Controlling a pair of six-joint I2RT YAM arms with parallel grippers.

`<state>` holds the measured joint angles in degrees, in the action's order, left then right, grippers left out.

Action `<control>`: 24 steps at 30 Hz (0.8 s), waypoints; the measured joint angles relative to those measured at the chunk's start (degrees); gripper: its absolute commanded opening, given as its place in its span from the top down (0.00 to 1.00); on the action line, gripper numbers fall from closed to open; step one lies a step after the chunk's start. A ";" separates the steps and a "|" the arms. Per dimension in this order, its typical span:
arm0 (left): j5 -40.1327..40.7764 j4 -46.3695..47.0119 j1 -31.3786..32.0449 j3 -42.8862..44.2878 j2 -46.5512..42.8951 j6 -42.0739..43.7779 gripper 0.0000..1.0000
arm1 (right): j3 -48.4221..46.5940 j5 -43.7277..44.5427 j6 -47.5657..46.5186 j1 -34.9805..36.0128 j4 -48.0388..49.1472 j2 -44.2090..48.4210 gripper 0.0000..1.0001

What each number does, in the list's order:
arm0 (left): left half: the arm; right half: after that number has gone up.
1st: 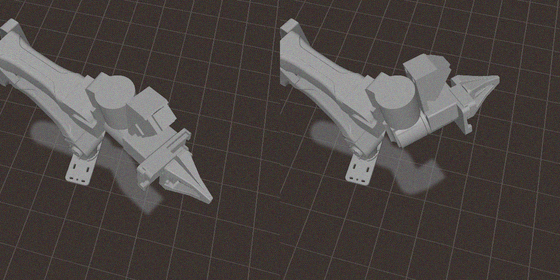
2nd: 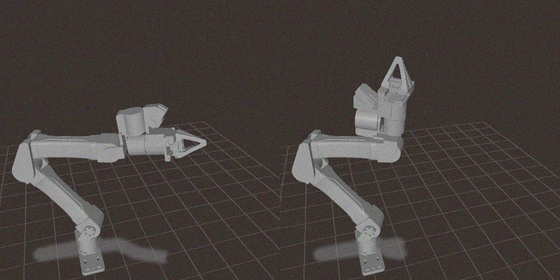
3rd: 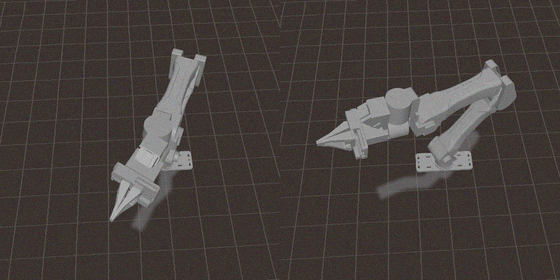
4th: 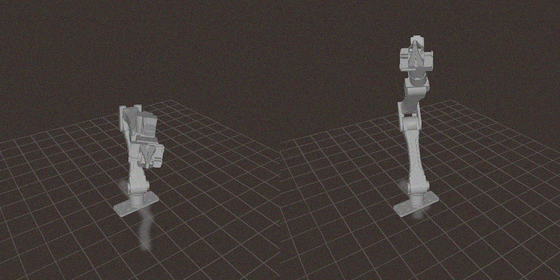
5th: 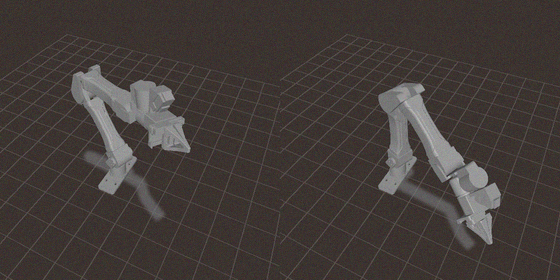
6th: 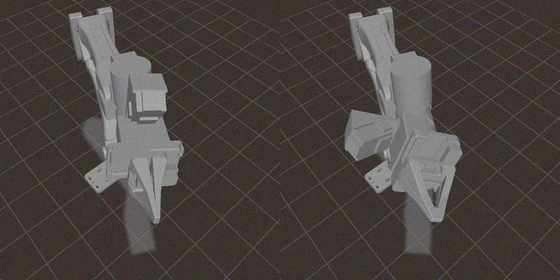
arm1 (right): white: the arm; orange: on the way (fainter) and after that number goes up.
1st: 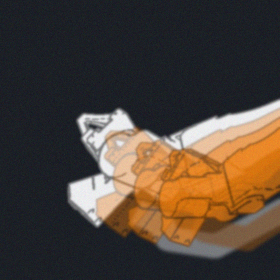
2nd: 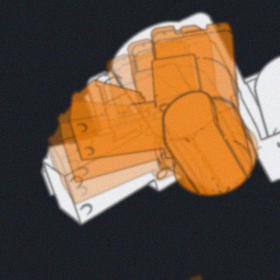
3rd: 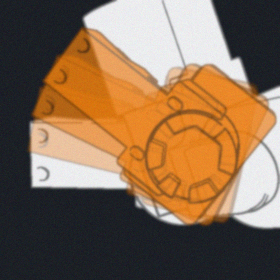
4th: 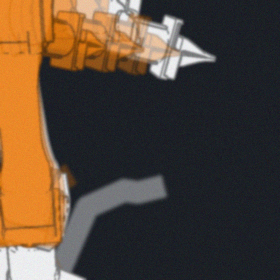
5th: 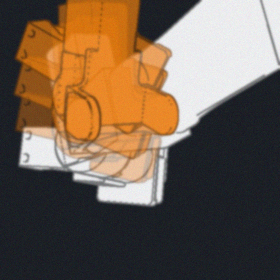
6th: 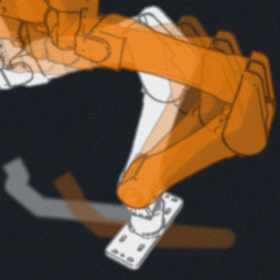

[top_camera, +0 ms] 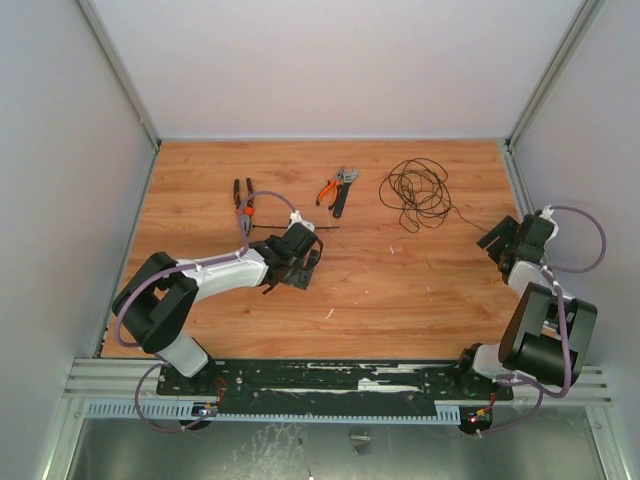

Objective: Zip-tie the wires
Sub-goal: Place the cable at the center of the board.

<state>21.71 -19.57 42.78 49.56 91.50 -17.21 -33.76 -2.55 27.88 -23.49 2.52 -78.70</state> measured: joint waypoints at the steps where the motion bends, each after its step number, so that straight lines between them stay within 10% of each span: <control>1: -1.09 0.02 0.00 -0.48 -0.55 -0.11 0.11 | 0.00 -1.16 0.22 0.00 -0.07 0.48 0.21; 5: -3.74 -0.72 0.00 -2.93 -3.50 -0.87 0.02 | 0.50 -4.94 0.74 0.02 -0.96 2.78 0.01; 24: -7.58 2.23 -2.36 -5.60 -30.77 -4.42 0.01 | -8.26 -7.78 -3.43 9.27 -6.73 6.97 0.08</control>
<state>14.13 -17.34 40.42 43.97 60.73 -21.63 -42.02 -10.33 24.45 -14.22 -4.21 -71.72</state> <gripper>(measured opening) 0.983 0.928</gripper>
